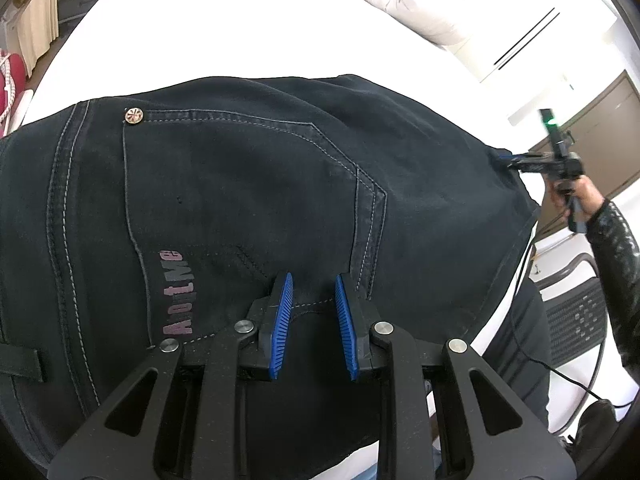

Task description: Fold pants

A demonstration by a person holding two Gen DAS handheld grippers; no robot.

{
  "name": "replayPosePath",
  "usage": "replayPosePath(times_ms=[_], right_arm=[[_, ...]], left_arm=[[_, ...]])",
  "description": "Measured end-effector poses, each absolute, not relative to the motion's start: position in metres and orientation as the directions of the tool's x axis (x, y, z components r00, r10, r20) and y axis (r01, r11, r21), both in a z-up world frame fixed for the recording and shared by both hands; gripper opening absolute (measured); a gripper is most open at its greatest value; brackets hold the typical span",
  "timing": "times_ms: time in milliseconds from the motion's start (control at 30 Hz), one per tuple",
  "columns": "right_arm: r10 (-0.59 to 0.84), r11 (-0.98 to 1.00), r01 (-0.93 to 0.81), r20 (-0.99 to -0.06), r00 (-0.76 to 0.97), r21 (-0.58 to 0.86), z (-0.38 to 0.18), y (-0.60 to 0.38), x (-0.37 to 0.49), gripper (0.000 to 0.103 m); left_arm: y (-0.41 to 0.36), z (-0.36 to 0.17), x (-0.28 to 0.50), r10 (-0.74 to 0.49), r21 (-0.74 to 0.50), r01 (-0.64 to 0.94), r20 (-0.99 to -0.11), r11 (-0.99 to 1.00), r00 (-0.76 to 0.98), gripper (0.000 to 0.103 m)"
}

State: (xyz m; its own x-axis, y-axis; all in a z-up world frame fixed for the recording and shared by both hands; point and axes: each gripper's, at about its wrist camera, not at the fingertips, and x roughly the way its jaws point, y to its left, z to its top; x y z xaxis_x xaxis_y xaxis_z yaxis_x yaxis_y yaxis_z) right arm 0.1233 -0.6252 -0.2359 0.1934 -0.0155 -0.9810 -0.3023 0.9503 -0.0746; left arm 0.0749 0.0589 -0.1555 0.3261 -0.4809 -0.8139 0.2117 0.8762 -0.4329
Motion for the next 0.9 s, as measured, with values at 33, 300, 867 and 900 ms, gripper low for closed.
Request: replayPosePath(times_ms=[33,300,867,900], right_arm=[[-0.03,0.946,-0.311,-0.982,0.187,-0.088,-0.244,-0.623,0.125,0.054],[-0.029,0.986,-0.15,-0.961,0.276,-0.073,-0.25,-0.635,0.125,0.004],[0.12,0.911,0.275,-0.834,0.539,0.309,-0.2,-0.691,0.06,0.019],[0.181,0.909,0.234,-0.833,0.523,0.344,-0.199,-0.677,0.051,0.026]], left_arm=[[0.06,-0.156,0.075,-0.482,-0.433,0.213,-0.814,0.876,0.325,0.022],[0.06,-0.156,0.074,-0.476,-0.429,0.209,-0.815,0.879,0.33,0.022],[-0.027,-0.099,0.107,-0.499,-0.385,0.343,-0.787,0.857,0.364,0.022],[-0.048,-0.095,0.119,-0.512,-0.378,0.387,-0.786,0.841,0.347,0.022]])
